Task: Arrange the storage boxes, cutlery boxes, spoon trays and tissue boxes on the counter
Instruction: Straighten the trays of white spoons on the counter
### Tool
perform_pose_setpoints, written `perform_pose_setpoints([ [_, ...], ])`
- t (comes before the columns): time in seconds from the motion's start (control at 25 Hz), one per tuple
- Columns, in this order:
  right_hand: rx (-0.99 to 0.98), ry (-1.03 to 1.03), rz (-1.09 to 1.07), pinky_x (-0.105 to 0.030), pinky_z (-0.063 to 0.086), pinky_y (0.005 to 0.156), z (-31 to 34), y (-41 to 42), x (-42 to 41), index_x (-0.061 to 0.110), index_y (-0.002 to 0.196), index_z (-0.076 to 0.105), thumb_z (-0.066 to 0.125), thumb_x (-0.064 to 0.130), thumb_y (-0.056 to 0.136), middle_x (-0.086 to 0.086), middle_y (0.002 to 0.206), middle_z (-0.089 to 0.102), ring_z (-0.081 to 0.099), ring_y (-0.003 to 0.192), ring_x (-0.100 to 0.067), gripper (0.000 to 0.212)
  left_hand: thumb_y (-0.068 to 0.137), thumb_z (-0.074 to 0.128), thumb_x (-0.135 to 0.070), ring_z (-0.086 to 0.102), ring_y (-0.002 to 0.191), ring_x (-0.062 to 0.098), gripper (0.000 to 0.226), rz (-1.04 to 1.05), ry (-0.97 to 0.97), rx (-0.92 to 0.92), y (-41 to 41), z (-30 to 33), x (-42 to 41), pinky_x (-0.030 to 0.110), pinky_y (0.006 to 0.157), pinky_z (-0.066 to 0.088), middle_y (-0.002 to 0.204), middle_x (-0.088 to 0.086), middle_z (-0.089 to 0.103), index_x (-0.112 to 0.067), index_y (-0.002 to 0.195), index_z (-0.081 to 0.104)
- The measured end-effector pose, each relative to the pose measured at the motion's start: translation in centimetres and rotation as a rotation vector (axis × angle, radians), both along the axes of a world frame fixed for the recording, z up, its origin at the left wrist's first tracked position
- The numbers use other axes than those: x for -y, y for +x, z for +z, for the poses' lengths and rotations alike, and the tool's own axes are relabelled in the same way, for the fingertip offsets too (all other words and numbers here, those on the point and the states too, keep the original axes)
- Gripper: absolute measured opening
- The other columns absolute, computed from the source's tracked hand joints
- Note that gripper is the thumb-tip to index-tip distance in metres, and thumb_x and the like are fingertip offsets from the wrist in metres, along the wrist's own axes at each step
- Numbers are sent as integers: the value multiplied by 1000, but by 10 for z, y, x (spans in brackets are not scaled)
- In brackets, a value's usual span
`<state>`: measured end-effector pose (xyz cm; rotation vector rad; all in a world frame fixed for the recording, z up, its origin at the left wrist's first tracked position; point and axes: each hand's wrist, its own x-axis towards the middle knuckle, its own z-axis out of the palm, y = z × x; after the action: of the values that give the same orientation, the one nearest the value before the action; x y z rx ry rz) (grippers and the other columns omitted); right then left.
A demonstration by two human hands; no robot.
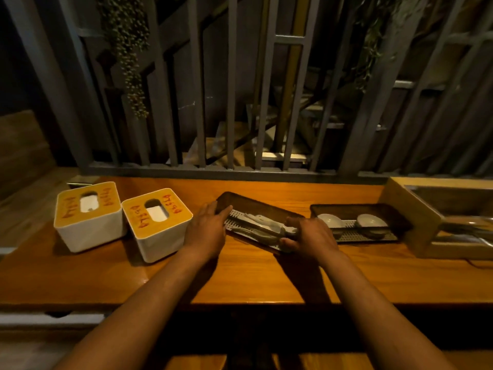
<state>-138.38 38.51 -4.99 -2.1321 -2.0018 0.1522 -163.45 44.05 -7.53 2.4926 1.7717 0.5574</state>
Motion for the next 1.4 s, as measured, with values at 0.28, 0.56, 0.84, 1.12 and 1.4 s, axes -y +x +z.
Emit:
perform_pose_setpoints([
  [0.28,159,-18,148,-38,35,101,-7,43,-31,32,133,52,63,52,86,-2,125,65,54,119,-26,52,101,39,-40,20,146,31,55,-4,-28,-160,17,-12,-7,47,115,25,159,7,26,-37,151,20],
  [0.56,37,158,40,-56,7,119,-39,46,-14,34,149,29,45,41,98,9,160,27,23,147,-16,54,99,41,-41,15,145,33,61,109,-7,-125,46,-28,26,46,113,27,160,8,19,-39,152,11],
  [0.84,156,241,-23,-59,3,116,-66,51,-10,31,152,25,55,47,88,3,161,25,4,151,-29,72,97,46,-43,11,147,33,68,82,-61,-123,55,-28,23,47,112,28,161,8,15,-39,153,7],
  [1.12,91,226,-47,-59,10,117,-63,52,-9,29,150,30,58,43,84,1,159,30,19,147,-29,73,97,43,-46,9,147,33,69,89,-106,-175,61,-19,34,48,114,22,162,7,11,-40,152,2],
  [1.4,-195,352,55,-52,20,116,-29,-29,-13,29,131,57,67,27,78,-2,145,46,31,139,-26,54,96,51,-27,33,137,22,44,172,150,248,-28,16,59,48,112,31,146,0,43,-34,139,47],
])
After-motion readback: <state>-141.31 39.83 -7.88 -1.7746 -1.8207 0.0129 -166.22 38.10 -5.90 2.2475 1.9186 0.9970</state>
